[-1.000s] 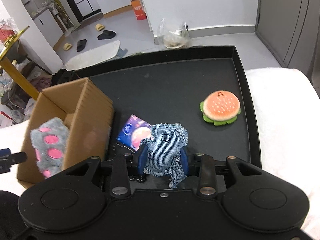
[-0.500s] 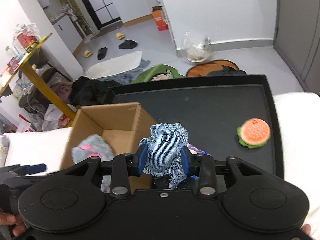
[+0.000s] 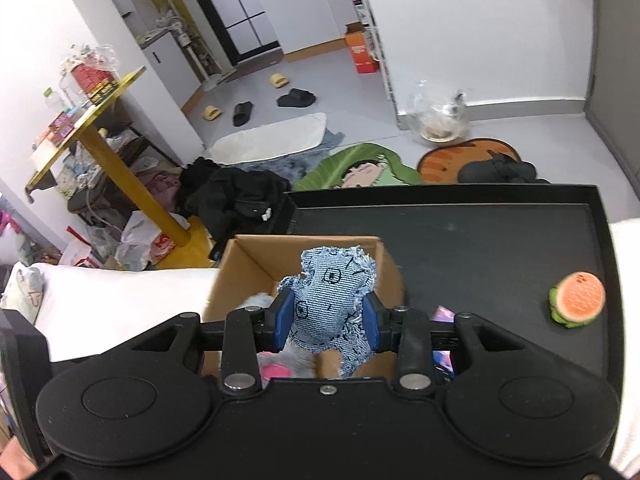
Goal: Organize soft objects
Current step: 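Lower the denim plush into the cardboard box and open the right gripper, then move the right gripper down onto the black dotted plush and close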
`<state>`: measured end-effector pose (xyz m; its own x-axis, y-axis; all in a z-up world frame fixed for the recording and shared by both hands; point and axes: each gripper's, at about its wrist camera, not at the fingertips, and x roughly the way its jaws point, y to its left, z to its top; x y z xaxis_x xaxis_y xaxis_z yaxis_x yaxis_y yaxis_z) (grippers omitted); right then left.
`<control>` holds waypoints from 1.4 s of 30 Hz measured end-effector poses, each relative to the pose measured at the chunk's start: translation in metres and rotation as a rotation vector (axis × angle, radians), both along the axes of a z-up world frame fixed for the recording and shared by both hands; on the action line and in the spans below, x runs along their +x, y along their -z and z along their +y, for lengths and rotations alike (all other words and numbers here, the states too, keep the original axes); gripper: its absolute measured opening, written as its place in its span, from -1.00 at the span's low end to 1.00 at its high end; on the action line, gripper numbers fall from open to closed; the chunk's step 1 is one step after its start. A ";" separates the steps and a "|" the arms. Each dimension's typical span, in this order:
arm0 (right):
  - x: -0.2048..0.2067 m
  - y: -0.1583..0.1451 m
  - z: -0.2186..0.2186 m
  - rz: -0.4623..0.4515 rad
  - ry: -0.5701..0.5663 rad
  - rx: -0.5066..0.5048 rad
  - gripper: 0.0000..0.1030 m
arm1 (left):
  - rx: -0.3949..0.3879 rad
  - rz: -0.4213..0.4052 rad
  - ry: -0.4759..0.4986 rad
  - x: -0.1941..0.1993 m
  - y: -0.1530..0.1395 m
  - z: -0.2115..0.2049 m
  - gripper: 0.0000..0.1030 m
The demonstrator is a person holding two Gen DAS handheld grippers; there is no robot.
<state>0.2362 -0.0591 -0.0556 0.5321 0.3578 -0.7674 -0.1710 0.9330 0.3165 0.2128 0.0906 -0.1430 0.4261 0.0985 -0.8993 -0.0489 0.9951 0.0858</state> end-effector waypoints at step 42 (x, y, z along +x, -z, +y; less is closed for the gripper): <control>-0.017 0.043 -0.075 0.094 0.116 0.088 0.16 | 0.016 -0.024 0.035 -0.005 -0.003 -0.009 -0.08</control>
<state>0.2196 -0.1342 -0.0987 0.5012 0.3662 -0.7840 -0.0291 0.9127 0.4077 0.2081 0.0817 -0.1400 0.4507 0.0972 -0.8874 -0.0165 0.9948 0.1006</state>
